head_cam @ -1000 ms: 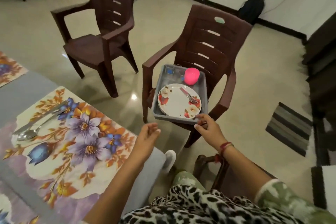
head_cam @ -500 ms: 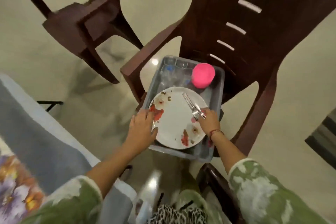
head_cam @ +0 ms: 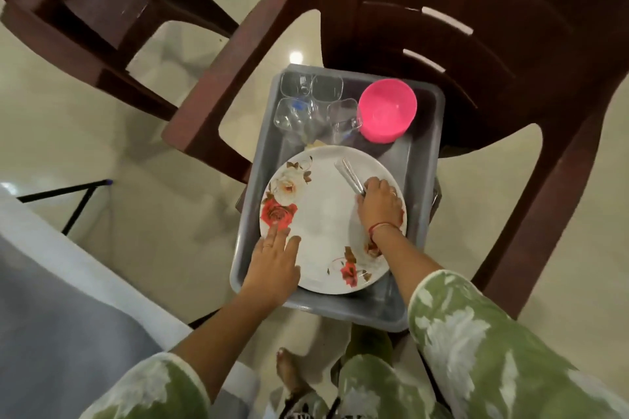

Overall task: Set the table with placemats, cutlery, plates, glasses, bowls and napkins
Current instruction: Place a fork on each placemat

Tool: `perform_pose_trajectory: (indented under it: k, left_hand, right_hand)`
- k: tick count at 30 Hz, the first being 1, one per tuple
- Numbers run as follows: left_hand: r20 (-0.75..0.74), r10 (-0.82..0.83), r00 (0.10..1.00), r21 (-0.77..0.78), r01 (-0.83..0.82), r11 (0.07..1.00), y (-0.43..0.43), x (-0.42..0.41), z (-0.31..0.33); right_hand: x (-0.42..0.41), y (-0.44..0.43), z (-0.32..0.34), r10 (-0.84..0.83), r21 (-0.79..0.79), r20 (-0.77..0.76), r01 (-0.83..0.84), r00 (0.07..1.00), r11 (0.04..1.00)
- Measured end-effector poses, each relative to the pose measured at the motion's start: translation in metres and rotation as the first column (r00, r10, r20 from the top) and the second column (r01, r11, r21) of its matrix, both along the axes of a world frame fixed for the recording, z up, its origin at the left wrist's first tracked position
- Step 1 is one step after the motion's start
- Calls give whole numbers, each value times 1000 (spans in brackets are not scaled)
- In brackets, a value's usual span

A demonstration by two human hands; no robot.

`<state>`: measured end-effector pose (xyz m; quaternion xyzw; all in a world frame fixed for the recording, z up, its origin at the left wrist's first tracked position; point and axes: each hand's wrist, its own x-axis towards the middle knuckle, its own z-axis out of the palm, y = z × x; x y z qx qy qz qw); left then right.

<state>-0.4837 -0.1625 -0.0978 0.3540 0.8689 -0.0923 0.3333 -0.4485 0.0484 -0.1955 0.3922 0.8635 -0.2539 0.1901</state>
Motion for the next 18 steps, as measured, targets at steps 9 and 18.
perform_pose_trajectory:
  k: [9, 18]
  left_hand:
    - [-50, 47, 998, 36, -45, 998, 6, -16, 8]
    - [-367, -322, 873, 210, 415, 885, 49, -25, 55]
  right_hand:
    - [-3, 0, 13, 235, -4, 92, -236, 968, 972]
    - [3, -19, 137, 547, -287, -157, -568, 822, 771]
